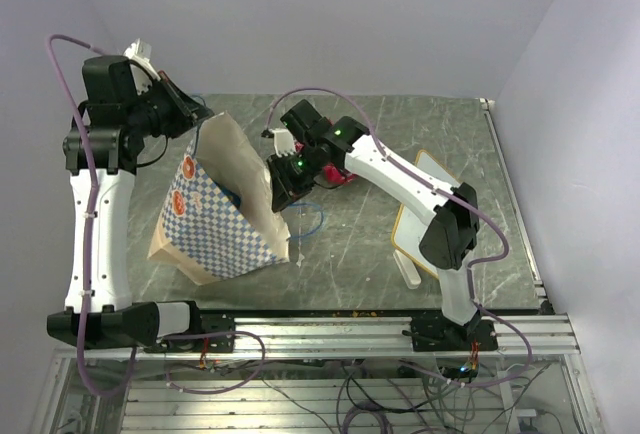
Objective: Take the snacks out of the paper bag
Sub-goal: Adjust the paper bag at the center of the board.
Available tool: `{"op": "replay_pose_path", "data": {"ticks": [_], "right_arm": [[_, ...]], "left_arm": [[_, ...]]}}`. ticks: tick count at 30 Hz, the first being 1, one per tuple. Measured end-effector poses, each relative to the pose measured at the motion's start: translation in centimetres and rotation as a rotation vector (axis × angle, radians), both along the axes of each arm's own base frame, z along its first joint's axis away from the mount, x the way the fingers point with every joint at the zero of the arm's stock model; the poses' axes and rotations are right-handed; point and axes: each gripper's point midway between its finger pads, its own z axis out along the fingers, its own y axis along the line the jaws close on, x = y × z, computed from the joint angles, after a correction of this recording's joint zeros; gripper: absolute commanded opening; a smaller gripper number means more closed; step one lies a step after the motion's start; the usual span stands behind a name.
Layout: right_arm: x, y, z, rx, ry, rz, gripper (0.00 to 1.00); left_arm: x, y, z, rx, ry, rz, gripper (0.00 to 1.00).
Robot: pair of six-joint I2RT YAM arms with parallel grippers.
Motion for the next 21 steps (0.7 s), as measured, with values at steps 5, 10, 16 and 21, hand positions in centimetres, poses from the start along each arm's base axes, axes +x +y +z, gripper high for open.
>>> {"op": "replay_pose_path", "data": {"ticks": [5, 10, 16, 21], "right_arm": [[1.5, 0.5, 0.2, 0.007, -0.035, -0.033, 0.05], [2.4, 0.9, -0.2, 0.003, -0.047, -0.069, 0.00], [3.4, 0.5, -0.9, -0.018, -0.065, -0.114, 0.01], [3.1, -0.6, -1.2, -0.046, -0.077, -0.128, 0.09]], "left_arm": [[1.8, 0.5, 1.5, 0.046, -0.035, 0.004, 0.07], [2.8, 0.7, 2.6, 0.088, -0.065, -0.014, 0.07], [3.2, 1.0, 3.4, 0.140, -0.110, -0.035, 0.07], [3.3, 1.1, 3.5, 0.174, -0.133, -0.054, 0.07]]}}
